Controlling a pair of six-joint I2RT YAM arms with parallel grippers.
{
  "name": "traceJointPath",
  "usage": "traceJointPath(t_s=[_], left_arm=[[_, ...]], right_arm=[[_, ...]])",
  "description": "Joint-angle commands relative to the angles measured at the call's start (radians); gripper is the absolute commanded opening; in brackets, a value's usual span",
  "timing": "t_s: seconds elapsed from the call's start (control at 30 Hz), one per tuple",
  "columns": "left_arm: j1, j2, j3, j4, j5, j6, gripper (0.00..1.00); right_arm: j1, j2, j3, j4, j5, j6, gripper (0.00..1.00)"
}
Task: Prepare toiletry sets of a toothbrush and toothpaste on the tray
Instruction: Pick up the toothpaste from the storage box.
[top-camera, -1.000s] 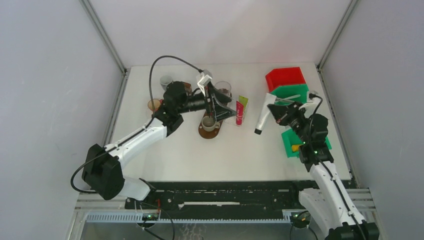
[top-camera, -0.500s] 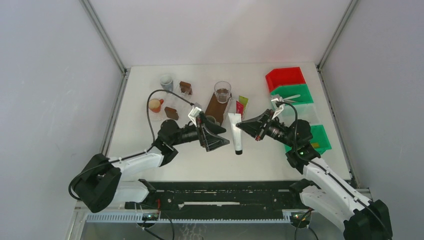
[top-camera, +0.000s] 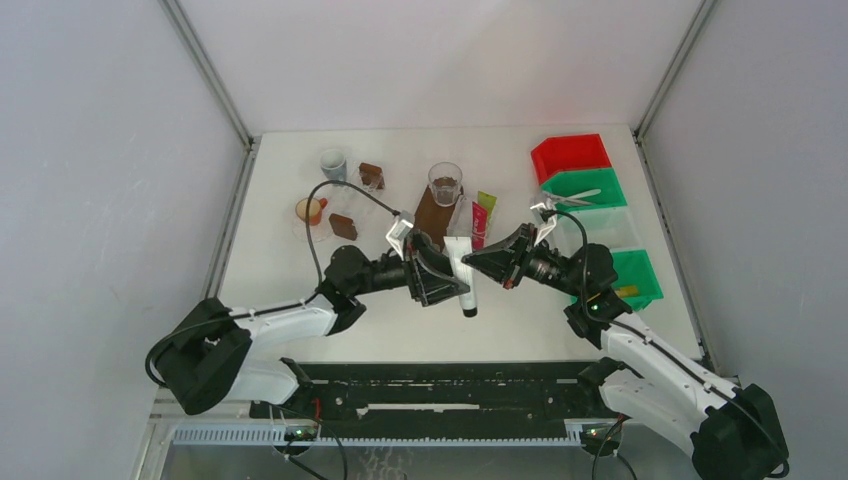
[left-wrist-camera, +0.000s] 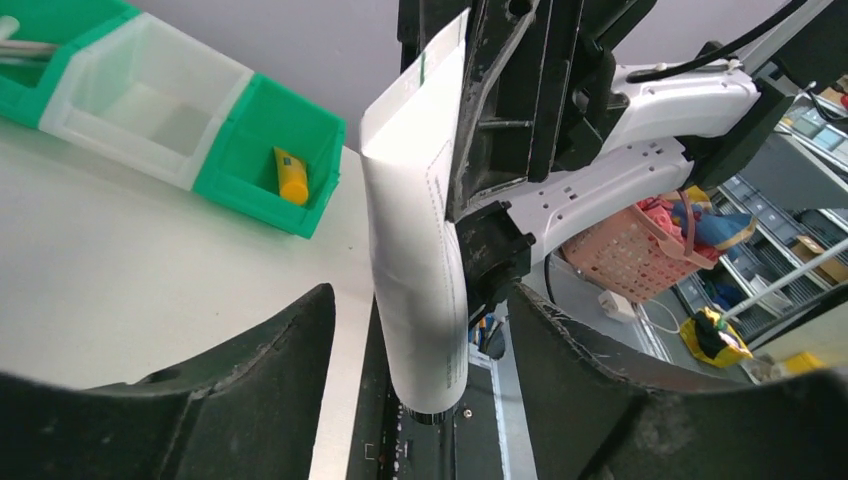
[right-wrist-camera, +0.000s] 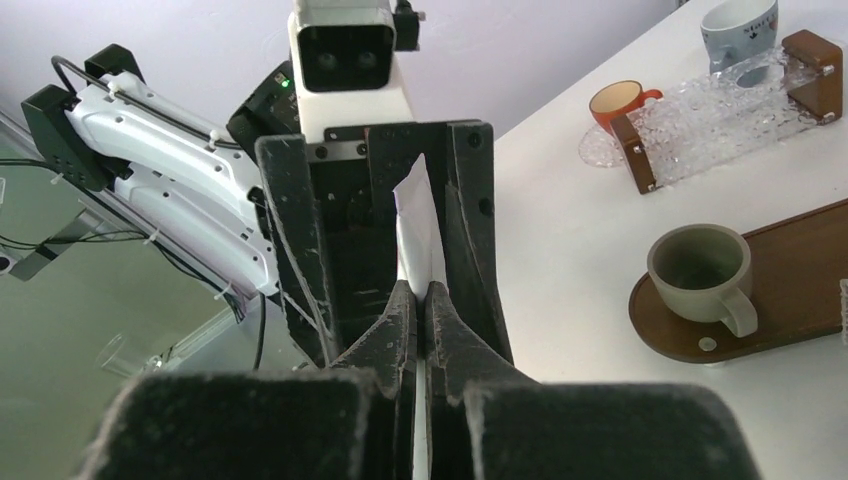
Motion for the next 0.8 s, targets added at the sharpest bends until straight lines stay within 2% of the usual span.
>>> traceJointPath(t_s=[0.0, 0.07, 0.2, 0.27, 0.3, 0.43, 0.5, 0.6, 0.77], left_arm=[[-0.03, 0.03, 0.081, 0.045, 0.006, -0.015, 0.63], [-0.036, 0.041, 0.092, 0.045, 0.013, -0.018, 0.52], [-0.037, 0.051, 0.101, 0.047, 0.023, -0.023, 0.15], [-0.036, 0.047, 0.097, 0.042, 0.022, -0.015, 0.03], [-0.036, 0.044, 0.094, 0.038, 0.019, -0.01, 0.01], [-0.027, 0.031, 0.076, 0.023, 0.006, -0.002, 0.0], [-0.012, 0.014, 0.06, 0.023, -0.003, -0.007, 0.0], [0.012, -0.022, 0.033, 0.023, -0.026, -0.017, 0.0], [0.026, -0.077, 0.011, 0.021, -0.063, -0.031, 0.0]], right_arm=[[0.01, -0.019, 0.014, 0.079, -0.005, 0.001, 0.0], [0.014, -0.018, 0.012, 0.077, -0.007, 0.001, 0.0], [0.019, -0.016, 0.014, 0.07, -0.01, -0.004, 0.0], [0.02, -0.02, 0.014, 0.067, -0.012, -0.006, 0.0], [0.021, -0.026, 0.015, 0.059, -0.011, -0.007, 0.07], [0.019, -0.068, 0.039, -0.04, 0.0, -0.062, 0.47], [0.019, -0.116, 0.048, -0.108, 0.015, -0.1, 0.6], [0.018, -0.168, 0.057, -0.201, 0.02, -0.155, 0.7], [0.027, -0.171, 0.053, -0.286, -0.018, -0.207, 0.75]])
